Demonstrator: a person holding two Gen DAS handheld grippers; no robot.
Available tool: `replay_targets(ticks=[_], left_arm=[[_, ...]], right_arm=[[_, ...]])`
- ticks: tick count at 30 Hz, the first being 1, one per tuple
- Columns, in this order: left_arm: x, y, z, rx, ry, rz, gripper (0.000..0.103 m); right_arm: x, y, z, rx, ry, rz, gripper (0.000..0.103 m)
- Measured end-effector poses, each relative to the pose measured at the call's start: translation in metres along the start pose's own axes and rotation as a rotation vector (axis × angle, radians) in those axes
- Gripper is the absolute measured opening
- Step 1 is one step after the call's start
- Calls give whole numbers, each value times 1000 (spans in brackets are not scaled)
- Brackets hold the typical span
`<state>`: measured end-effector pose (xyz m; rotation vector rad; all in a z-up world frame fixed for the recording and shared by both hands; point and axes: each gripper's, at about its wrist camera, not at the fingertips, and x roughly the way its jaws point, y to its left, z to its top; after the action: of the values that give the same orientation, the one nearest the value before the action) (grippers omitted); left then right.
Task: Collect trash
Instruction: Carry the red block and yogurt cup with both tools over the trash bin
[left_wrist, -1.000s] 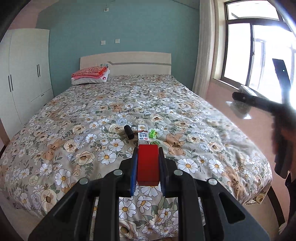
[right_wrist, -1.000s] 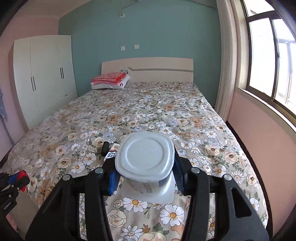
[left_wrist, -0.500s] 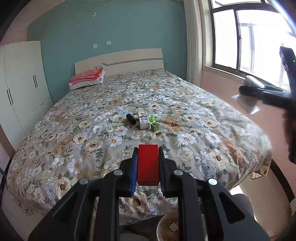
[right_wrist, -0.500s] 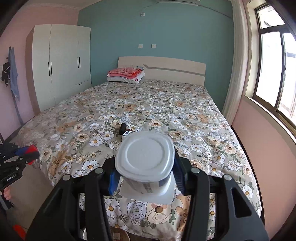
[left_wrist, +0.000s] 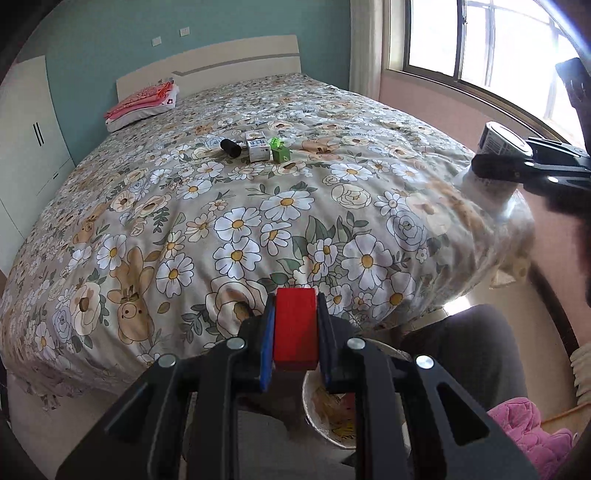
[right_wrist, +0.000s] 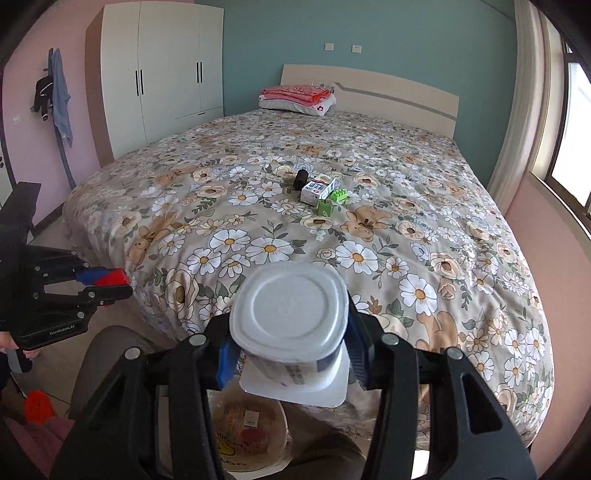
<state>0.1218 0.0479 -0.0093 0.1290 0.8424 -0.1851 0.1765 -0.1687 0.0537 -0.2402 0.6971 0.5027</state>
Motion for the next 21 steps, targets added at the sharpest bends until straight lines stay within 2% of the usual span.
replay_targets(ticks=[14,21], left_arm=[[82,-25,-65,13,253,-99,22],[125,-37,-96,-5,379,-157,22]], right_arm=[[81,22,-92,17,263,104,50],[126,26,-138,38,396,124,49]])
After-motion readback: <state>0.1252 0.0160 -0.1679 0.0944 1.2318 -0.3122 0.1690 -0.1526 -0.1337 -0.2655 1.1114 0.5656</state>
